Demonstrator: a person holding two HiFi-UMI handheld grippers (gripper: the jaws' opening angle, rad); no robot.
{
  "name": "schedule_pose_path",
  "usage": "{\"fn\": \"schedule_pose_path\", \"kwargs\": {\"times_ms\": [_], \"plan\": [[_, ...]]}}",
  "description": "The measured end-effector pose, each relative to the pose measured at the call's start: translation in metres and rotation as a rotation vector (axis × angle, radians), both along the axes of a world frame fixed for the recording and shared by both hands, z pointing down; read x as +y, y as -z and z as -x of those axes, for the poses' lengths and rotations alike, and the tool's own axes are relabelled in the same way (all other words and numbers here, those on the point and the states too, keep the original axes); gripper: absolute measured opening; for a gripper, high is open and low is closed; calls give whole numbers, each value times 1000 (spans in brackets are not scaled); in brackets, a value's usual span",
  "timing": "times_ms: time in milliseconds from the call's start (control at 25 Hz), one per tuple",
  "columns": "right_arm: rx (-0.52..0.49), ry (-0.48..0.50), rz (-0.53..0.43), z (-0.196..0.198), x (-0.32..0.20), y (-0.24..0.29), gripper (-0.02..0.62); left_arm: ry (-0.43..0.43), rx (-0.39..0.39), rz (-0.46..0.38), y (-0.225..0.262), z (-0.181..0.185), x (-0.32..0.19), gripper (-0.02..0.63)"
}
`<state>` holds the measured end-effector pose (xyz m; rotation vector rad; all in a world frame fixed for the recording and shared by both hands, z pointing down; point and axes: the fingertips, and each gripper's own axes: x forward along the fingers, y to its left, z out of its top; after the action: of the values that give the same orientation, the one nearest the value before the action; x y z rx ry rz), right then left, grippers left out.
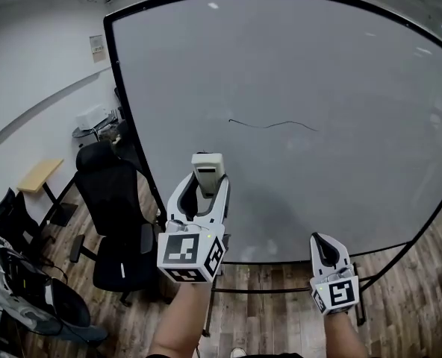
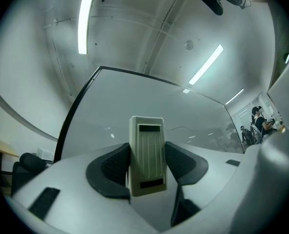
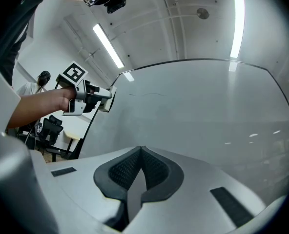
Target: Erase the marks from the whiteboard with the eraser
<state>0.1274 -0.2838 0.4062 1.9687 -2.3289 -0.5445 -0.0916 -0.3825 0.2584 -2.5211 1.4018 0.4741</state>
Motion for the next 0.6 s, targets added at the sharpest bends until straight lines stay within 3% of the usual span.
{"fn": "schedule_pose_path", "kwargs": {"times_ms": [280,600], "plan": [[13,4,-30,-13,-22,54,18,42,-32,-43,50,-3,-22,245],[15,104,-74,-14,-20,91,18,127,-33,-59,89,-11,-32,245]]}}
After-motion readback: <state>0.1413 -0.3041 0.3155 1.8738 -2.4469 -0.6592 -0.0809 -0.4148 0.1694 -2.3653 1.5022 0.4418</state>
